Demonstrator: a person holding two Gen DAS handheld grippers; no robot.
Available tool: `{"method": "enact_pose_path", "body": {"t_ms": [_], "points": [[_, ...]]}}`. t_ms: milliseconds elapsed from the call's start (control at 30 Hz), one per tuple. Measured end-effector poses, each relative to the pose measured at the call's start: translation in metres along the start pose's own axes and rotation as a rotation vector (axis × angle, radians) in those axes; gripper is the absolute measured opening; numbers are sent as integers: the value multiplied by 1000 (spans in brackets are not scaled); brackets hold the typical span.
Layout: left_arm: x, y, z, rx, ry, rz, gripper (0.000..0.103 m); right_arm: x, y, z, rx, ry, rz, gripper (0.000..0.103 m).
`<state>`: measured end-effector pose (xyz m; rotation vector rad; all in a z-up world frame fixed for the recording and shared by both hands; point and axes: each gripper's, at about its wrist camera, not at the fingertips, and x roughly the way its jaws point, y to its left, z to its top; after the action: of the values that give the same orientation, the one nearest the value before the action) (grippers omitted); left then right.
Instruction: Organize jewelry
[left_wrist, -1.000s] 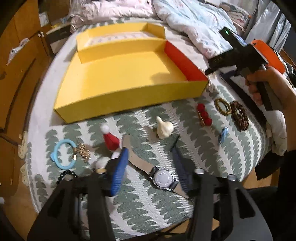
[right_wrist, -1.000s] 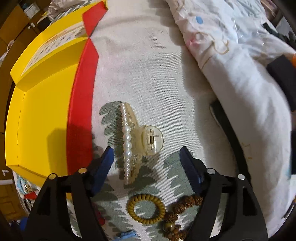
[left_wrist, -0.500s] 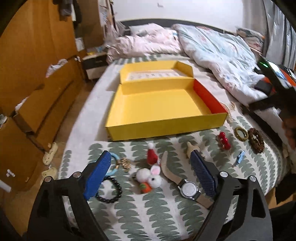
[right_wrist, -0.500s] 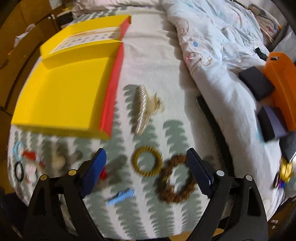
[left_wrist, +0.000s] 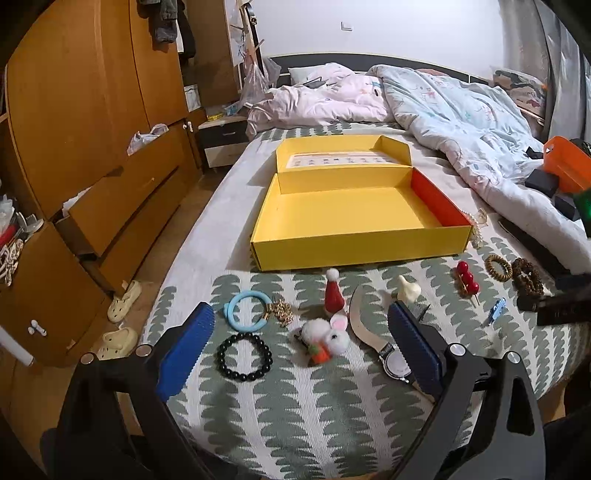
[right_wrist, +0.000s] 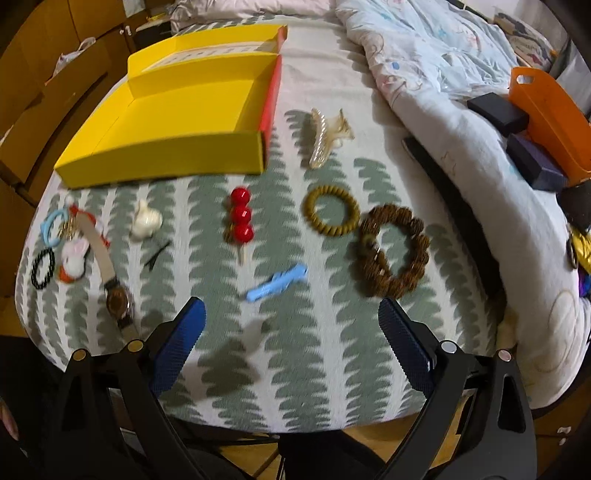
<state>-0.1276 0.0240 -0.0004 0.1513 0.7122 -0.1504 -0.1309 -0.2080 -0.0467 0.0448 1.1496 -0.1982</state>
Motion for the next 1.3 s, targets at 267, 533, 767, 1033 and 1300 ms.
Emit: {"method": "enact_pose_path", "body": {"t_ms": [267,533,767,1033,1300], "points": [[-3,5,1,-7,-23,-1,97,2,13,-17,-24,-6,5,96],[-1,5,2,2,-22,16,97,-2,19,-22,-32,-21,24,99],[8,8,3,-11,11,27,97,0,20,-24,-20,-9,41,99],[8,11,1,-4,12,27,97,-6,11,-26,29,-44,24,99],[10,16,3,-10,18,18,97,-5,8,-27,41,-50,32,100]]}}
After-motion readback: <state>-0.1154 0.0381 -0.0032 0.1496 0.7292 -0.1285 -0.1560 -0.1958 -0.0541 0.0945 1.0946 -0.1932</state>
